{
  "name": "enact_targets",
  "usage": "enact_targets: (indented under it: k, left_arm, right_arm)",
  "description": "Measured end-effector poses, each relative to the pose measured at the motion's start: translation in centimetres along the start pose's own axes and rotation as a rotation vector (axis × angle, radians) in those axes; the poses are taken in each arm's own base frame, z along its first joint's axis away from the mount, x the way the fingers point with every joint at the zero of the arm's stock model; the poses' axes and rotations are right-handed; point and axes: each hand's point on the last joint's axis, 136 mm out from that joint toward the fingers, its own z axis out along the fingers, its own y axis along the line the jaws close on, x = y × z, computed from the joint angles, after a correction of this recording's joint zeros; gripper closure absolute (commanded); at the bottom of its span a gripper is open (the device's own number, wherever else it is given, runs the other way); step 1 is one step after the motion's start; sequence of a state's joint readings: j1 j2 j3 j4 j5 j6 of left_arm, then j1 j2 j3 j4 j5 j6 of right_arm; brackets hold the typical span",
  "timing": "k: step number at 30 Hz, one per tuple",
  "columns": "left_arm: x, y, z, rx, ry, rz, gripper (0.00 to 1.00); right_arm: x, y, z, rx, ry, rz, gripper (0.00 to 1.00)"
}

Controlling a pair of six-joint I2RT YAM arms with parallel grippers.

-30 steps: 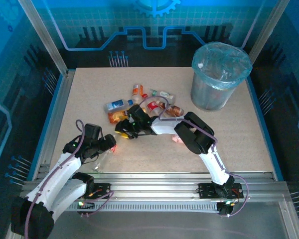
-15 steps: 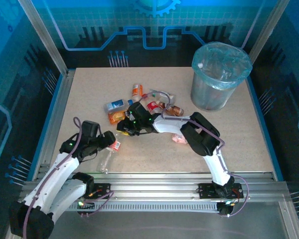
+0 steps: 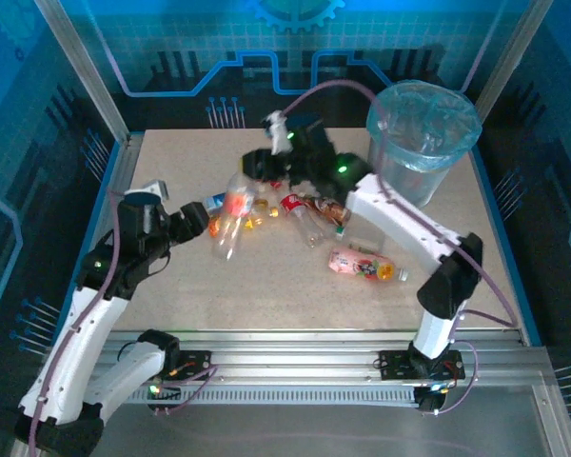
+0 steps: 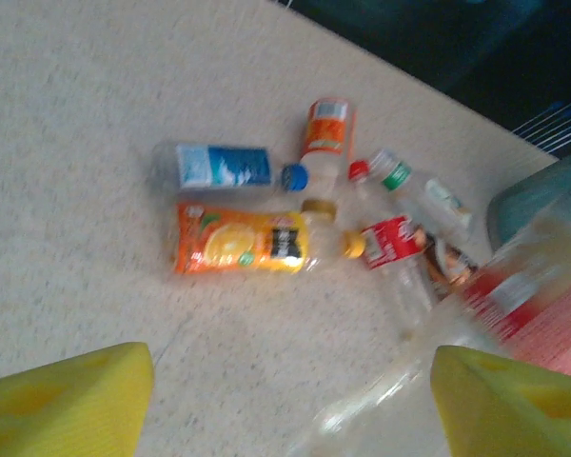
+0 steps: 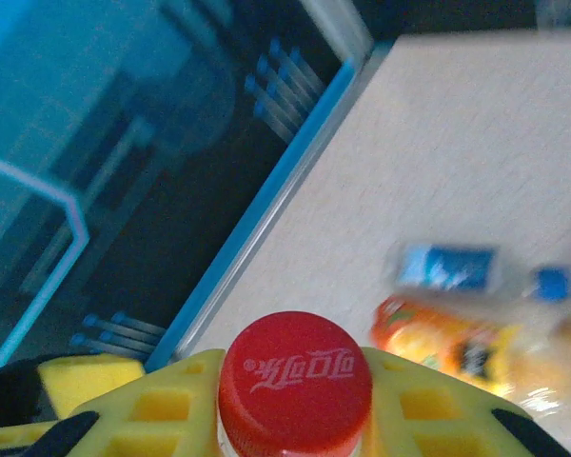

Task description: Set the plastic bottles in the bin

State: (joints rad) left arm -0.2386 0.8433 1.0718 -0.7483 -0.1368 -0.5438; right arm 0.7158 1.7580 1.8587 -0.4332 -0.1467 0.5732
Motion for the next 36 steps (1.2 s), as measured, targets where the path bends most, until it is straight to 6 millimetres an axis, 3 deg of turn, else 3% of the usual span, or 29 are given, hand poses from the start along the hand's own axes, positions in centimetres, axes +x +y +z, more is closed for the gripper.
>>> enact_targets:
  k: [4,8,12,16,20,23,25,31,36]
  left_arm:
    - [-2.7,-3.3,0.0,0.065,-0.033,0.017,0.25]
    - [-3.6,-9.4,0.7,0.178,-0.018,0.101,0.25]
    - [-3.6,-15.8,1.7,0.293,0.000,0.182,0.25]
    - [-2.7,-20.2,2.6,0.367,0.013,0.234,0.25]
    - [-1.2,-23.4,3.2,0.423,0.034,0.283,0.24]
    - [-0.2,-25.4,3.5,0.455,0.046,0.316,0.24]
    - [0.3,-26.3,3.6,0.471,0.053,0.332,0.24]
    - [1.3,-27.1,3.9,0.484,0.064,0.363,0.23]
    - [1.3,-27.2,3.9,0.485,0.062,0.370,0.23]
  right_arm:
    - [-7.0,-2.9,-6.8,0.175,-0.166,-0.151,0.72]
    - [-12.0,-6.4,-12.7,0.384,-0.284,-0.249,0.72]
    - [-16.2,-8.4,-17.8,0.576,-0.386,-0.324,0.74]
    - [-20.0,-8.7,-22.2,0.725,-0.512,-0.379,0.84]
    - [-22.8,-10.4,-25.4,0.896,-0.608,-0.393,0.83]
    - [-23.6,-12.8,-25.6,1.019,-0.621,-0.383,0.84]
    - [-23.5,-14.8,-24.5,1.087,-0.592,-0.376,0.83]
    - [-21.1,-20.8,-19.3,1.224,-0.407,-0.382,0.79]
    - [-19.1,-22.8,-17.5,1.241,-0.308,-0.368,0.74]
